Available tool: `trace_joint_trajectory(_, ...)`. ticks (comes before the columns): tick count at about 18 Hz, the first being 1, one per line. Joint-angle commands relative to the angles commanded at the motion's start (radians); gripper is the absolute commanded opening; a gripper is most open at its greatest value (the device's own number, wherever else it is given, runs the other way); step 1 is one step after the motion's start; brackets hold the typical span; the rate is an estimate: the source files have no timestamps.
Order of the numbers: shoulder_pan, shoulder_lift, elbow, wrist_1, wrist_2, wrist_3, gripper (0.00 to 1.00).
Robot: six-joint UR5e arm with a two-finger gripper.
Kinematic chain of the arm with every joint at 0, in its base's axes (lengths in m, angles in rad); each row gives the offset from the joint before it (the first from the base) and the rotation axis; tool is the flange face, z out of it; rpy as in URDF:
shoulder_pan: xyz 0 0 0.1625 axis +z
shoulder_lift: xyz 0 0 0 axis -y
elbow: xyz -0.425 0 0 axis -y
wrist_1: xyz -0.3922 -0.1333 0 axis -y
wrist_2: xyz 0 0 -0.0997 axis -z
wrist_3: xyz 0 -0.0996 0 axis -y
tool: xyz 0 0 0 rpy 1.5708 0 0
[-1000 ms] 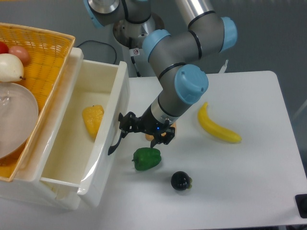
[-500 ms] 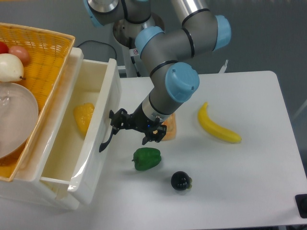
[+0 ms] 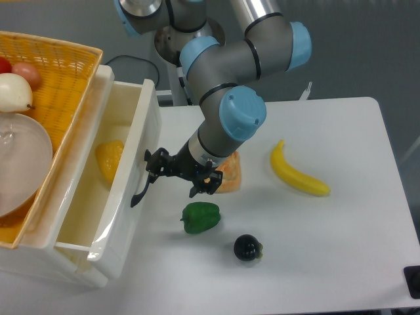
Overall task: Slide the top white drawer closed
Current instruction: 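Push the white drawer front inward into the cabinet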
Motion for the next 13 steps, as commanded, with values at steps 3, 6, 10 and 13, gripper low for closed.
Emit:
trace_joint_trajectory(3,-0.002,0.000,0.000,-0.008,0.000,0.000,1.00)
trace_joint_trajectory(6,-0.009,0.002,0.000,-0.008,0.002,0.000,1.00)
trace_joint_trajectory(10,-0.009,0.002,0.000,-0.008,0.002,0.000,1.00)
trace_joint_trajectory(13,-0.008,0.002,0.005,-0.008,0.000,0.000,1.00)
